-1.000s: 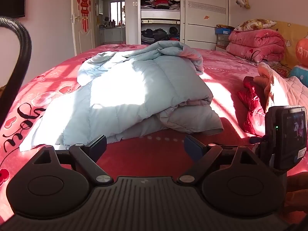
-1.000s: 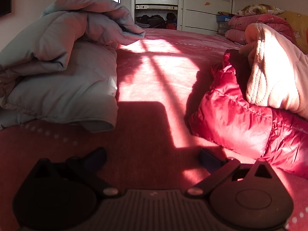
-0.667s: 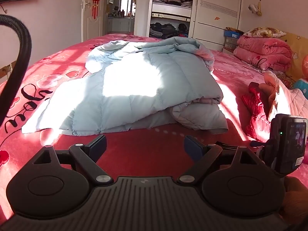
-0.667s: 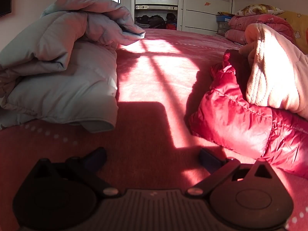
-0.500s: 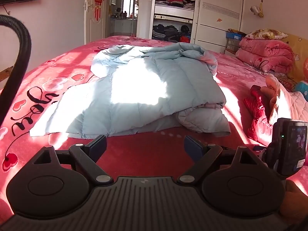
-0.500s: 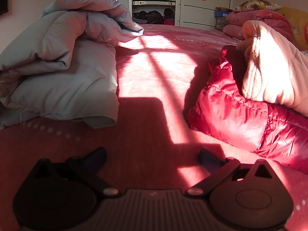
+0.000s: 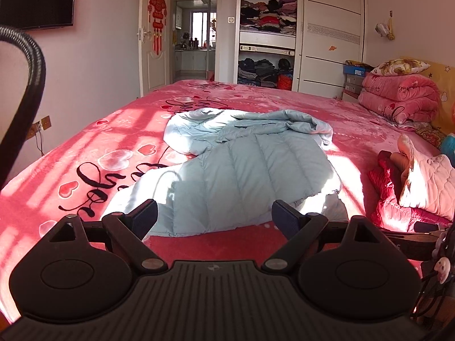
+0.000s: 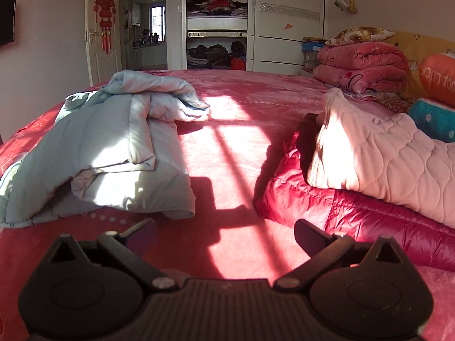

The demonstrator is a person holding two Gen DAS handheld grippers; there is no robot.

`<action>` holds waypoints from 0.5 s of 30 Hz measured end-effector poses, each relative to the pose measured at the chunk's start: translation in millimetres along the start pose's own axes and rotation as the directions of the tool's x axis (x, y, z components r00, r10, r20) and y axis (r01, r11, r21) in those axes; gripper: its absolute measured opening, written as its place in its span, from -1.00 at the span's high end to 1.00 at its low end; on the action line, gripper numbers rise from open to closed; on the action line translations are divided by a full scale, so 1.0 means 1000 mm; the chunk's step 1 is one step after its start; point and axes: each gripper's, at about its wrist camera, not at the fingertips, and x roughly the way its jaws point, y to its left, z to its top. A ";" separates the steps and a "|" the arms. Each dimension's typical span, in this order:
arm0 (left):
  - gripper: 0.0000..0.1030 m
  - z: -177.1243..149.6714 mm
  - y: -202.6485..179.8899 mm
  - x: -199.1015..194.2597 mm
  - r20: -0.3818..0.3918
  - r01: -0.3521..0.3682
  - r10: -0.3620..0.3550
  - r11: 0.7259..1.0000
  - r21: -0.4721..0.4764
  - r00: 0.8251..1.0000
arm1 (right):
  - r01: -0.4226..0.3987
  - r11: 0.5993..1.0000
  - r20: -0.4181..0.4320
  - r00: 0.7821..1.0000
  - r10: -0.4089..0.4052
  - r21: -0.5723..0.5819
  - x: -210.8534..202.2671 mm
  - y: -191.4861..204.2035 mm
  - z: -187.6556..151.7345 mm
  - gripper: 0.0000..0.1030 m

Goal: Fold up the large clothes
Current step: 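Move both open grippers toward the crumpled light blue jacket on the bed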

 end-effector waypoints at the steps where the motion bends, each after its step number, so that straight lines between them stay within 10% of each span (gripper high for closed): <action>1: -1.00 0.001 0.002 -0.005 0.010 0.001 -0.001 1.000 -0.002 1.000 | 0.002 1.000 0.022 1.000 -0.002 0.001 -0.012 0.001 0.004 -0.98; 15: -1.00 0.014 0.021 -0.042 0.111 -0.020 0.023 0.999 -0.034 0.994 | -0.061 0.997 0.145 0.987 0.066 -0.039 -0.117 0.036 0.048 -0.98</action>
